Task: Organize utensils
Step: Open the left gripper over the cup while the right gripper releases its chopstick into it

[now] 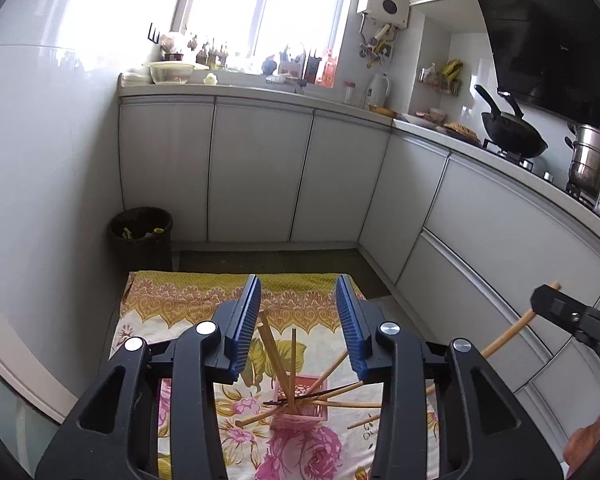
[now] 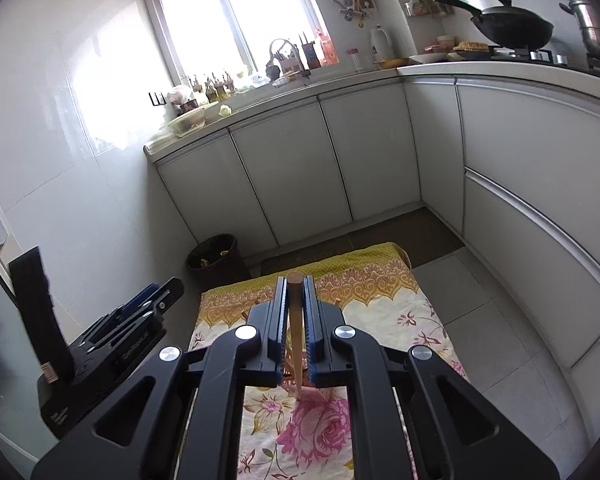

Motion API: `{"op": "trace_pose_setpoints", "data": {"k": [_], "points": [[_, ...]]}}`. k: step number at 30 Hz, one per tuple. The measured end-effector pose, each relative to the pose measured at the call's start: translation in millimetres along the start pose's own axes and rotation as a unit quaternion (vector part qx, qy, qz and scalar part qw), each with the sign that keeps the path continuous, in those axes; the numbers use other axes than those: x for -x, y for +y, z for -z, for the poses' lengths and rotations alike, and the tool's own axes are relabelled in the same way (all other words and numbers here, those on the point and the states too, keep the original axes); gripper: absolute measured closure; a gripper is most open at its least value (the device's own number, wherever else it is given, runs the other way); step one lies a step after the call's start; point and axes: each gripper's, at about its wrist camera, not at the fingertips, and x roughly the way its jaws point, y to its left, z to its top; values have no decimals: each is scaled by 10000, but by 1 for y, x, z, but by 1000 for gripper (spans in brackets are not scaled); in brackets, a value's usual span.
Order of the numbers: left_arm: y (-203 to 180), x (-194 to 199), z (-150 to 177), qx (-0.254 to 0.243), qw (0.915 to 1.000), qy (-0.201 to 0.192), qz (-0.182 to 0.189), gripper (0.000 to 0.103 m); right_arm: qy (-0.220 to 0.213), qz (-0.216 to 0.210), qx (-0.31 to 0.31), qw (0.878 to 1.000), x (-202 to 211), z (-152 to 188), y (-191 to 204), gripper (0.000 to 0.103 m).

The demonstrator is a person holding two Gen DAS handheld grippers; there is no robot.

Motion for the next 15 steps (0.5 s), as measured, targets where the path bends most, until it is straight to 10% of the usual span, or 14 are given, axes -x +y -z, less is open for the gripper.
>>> {"op": "trace_pose_setpoints", "data": {"k": [10, 12, 15], "points": [[24, 8, 1, 101, 9997, -133, -171, 51, -293, 192, 237, 9991, -74, 14, 25, 90], [31, 9, 4, 189, 9991, -244, -283, 43, -253, 272, 211, 9991, -88, 22, 22, 33], [44, 18, 4, 366, 9963, -527, -565, 26, -368, 322, 105, 9987, -90, 29, 16, 17]]}}
